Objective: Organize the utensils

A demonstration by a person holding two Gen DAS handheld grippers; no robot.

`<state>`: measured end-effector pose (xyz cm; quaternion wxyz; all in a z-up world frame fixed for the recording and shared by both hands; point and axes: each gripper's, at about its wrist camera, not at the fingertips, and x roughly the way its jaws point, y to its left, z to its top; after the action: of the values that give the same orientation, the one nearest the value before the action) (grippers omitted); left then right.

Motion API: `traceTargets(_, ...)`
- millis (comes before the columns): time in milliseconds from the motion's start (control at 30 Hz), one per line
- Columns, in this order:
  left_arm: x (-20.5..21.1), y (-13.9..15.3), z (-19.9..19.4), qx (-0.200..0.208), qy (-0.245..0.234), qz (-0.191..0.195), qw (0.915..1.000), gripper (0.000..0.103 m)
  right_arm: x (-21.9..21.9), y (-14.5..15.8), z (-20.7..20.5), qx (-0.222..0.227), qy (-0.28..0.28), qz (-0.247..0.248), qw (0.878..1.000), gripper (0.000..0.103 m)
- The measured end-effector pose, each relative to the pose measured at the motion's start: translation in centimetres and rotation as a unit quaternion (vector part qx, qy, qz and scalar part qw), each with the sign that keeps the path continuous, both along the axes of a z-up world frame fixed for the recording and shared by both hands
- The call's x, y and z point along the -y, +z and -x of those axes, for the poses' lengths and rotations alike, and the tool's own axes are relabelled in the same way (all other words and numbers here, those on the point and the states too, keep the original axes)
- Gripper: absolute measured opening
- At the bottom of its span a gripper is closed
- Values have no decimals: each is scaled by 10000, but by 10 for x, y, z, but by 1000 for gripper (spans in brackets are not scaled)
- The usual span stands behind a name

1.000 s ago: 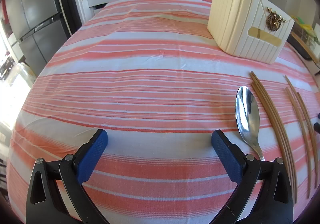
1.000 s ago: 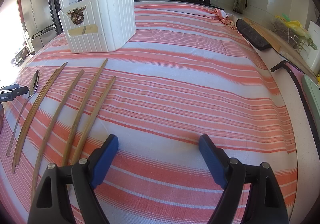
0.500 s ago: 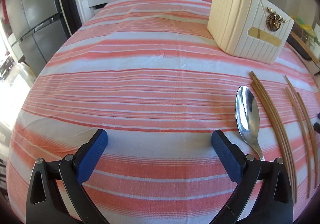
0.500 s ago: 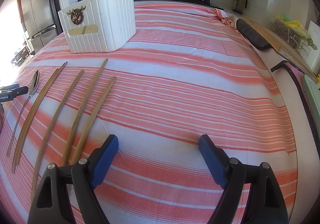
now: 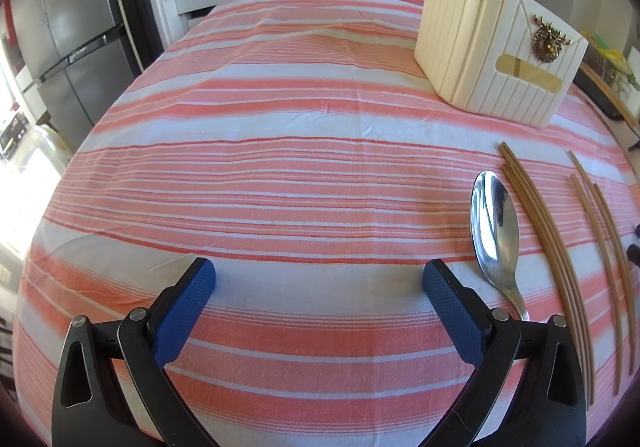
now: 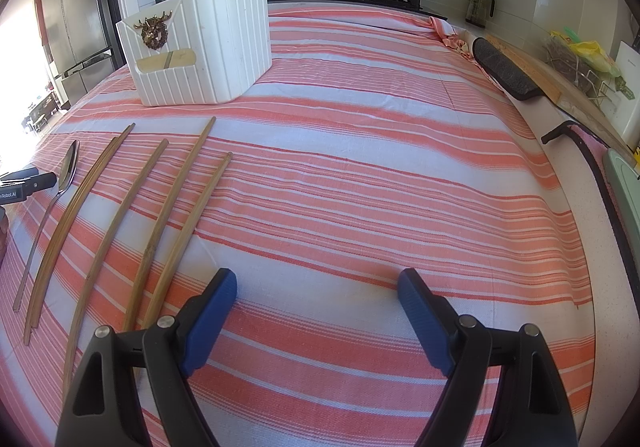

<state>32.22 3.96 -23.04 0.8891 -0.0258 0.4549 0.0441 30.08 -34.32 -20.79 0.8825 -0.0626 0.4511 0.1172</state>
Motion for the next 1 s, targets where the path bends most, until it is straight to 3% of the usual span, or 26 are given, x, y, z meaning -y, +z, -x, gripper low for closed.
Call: traceTargets(1000, 0, 0, 0, 5, -7, -1, 10000, 103, 3, 0, -1, -1, -1, 1, 10000, 84)
